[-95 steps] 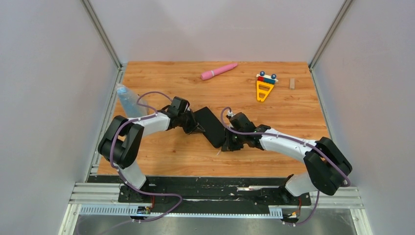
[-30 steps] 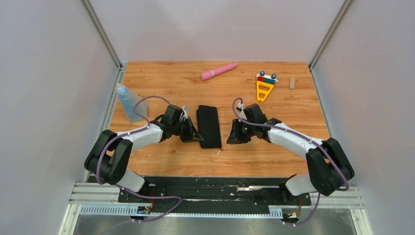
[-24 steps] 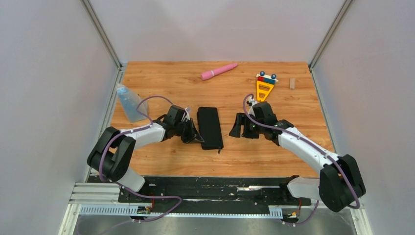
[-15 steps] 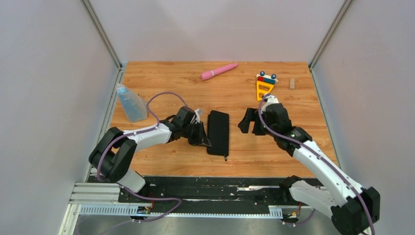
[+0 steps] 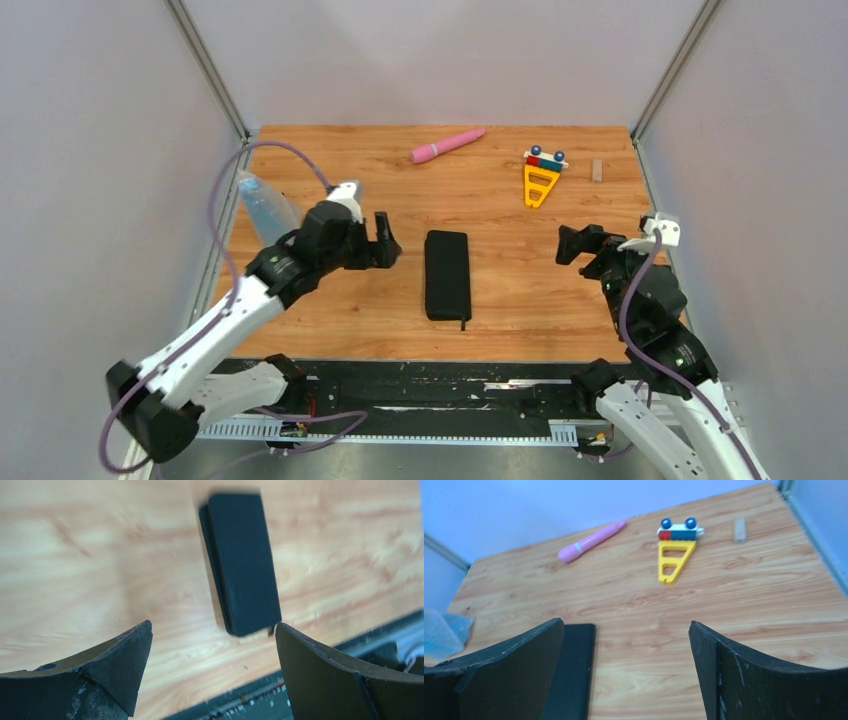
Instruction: Sort the hair-cutting tools
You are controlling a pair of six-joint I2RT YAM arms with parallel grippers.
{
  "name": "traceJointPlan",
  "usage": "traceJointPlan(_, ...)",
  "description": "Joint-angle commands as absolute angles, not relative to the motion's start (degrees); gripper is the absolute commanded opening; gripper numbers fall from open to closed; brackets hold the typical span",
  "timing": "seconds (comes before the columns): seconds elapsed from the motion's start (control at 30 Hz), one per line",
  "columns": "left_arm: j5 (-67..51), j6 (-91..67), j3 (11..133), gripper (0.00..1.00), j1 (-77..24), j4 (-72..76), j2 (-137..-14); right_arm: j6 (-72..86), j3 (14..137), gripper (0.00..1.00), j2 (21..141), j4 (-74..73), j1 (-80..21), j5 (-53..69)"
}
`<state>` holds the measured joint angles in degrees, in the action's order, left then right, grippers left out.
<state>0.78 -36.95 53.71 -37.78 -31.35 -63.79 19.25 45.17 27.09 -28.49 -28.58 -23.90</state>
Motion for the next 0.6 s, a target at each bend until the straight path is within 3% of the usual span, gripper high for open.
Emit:
traceJointPlan(0.0, 22.68, -27.81, 58.30, 1.00, -37.66, -39.26, -49.74, 13.46, 45.59, 1.00, 23.13, -27.39, -28.65, -34.10)
traceJointPlan(0.27, 37.59, -15.66, 58.44, 1.00, -37.66, -36.75, -28.53, 13.83, 42.97, 1.00, 16.18, -25.95, -28.68, -38.56)
traceJointPlan(0.57, 43.31, -9.52, 47.21, 1.00, -37.62, -28.42, -18.60, 12.70, 38.68, 1.00, 10.00, -23.46, -28.65, -39.23)
